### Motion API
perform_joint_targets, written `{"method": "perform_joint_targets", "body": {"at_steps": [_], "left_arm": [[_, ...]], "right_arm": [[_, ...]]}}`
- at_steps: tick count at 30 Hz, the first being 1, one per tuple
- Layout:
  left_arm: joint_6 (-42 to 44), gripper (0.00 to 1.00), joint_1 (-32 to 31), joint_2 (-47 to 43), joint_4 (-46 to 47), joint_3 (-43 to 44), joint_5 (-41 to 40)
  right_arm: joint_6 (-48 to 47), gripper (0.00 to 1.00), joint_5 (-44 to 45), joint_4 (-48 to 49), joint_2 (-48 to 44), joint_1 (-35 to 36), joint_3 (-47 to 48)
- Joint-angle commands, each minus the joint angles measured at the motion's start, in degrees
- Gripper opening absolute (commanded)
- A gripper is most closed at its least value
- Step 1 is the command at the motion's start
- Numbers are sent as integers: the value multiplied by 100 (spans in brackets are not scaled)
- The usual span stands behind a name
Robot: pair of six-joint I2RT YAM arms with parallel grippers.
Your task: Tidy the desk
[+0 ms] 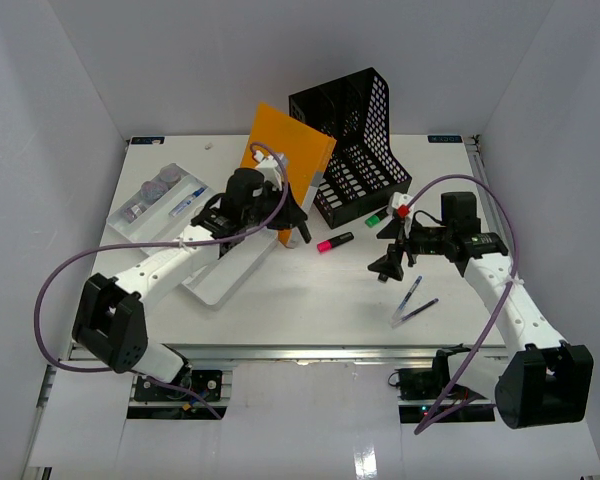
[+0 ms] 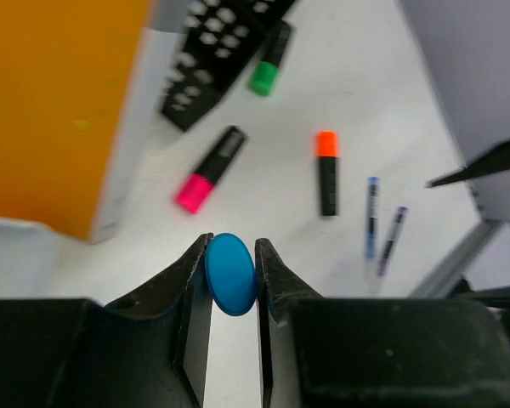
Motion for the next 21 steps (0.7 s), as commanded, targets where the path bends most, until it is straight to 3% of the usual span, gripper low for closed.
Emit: {"method": "perform_joint_targets", "body": {"at_steps": [1,6,9,14,21], "left_arm": [[1074,0,442,-175,-1805,485,-1091],[1856,0,717,84,-2492,716,-3227],[2142,0,866,324,-2567,779,-4065],[2514,0,1276,807,-2440,985,-4228],[2834,0,1369,1745,-2420,1177,-4526]], "right_arm": [[-270,95,-456,-99,-248,-186,-160],[-213,95,-308,-98,-234,-308,-190],[-123,95,-281,-98,-200,-363,-149],[-75,95,-337,-89,-251,-461,-171],[-28,95,-355,-89,-154,-596,-179]]}}
